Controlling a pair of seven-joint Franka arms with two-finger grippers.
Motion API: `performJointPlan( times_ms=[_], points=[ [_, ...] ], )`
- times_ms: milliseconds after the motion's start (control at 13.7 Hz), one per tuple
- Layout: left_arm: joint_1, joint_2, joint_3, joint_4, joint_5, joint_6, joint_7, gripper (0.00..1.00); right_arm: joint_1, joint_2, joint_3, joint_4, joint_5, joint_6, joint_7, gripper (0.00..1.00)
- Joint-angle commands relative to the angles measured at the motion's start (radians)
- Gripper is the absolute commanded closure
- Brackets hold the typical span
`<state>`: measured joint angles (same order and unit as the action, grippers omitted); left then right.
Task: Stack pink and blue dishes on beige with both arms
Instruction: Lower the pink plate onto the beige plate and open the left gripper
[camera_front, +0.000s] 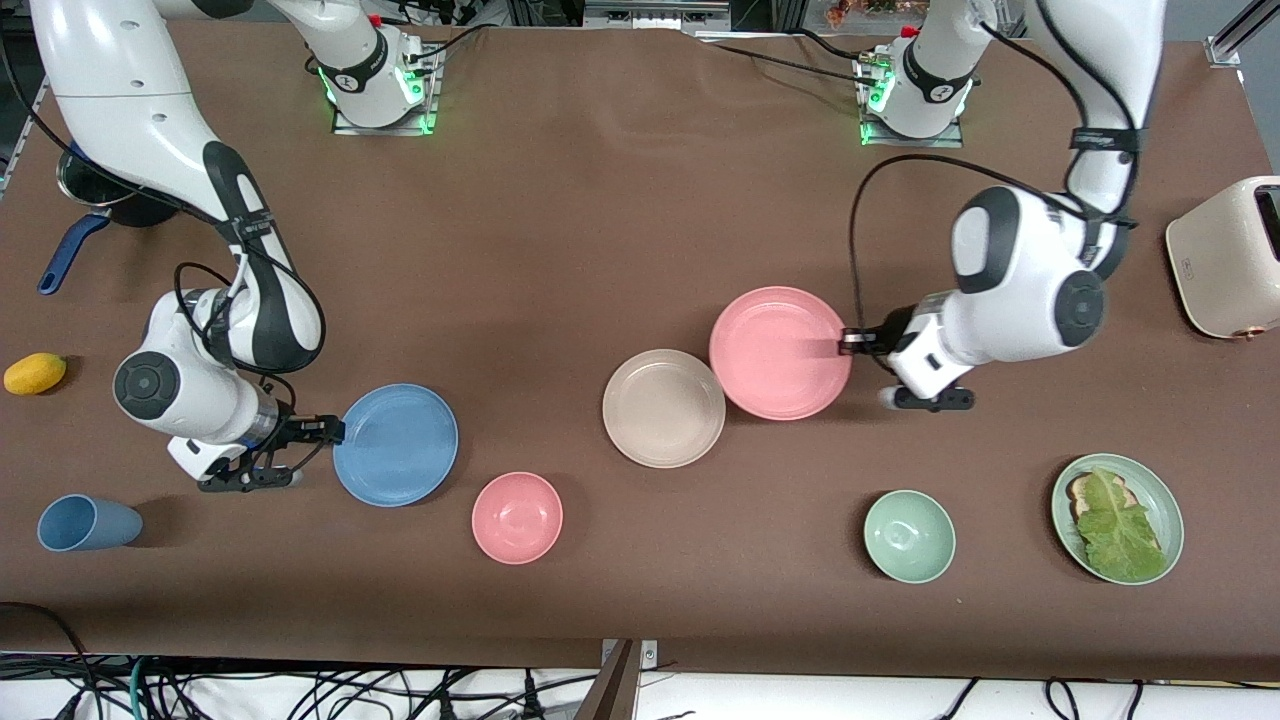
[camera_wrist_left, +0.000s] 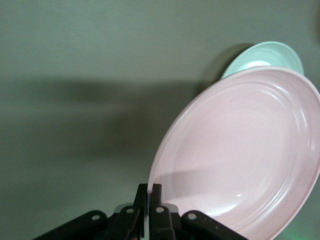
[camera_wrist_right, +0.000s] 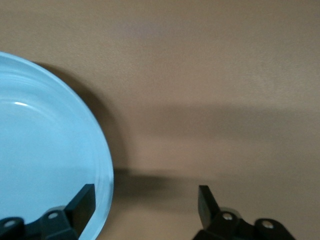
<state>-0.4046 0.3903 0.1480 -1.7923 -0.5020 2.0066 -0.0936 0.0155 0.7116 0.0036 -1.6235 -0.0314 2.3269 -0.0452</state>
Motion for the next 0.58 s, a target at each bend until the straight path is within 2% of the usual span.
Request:
performJointPlan(
  times_ms=[0, 218, 437, 510],
  points=[
    [-0.072, 0.106, 0.016, 0.128, -0.036, 0.006, -0.109, 1.0, -0.012, 0.006, 0.018, -0.003, -0.004, 0.015, 0.002, 0.17],
    [-0.147, 0.162, 0.015, 0.136, -0.038, 0.122, -0.211, 1.0, -0.006, 0.006, 0.019, -0.003, -0.002, 0.008, 0.011, 0.28],
    [-0.224, 0.211, 0.015, 0.139, -0.036, 0.217, -0.305, 1.0, -0.005, 0.006, 0.019, -0.003, 0.022, 0.002, 0.01, 0.53],
    [-0.237, 0.223, 0.015, 0.139, -0.035, 0.239, -0.325, 1.0, -0.003, 0.006, 0.021, -0.003, 0.022, 0.002, 0.01, 0.57]
  ],
)
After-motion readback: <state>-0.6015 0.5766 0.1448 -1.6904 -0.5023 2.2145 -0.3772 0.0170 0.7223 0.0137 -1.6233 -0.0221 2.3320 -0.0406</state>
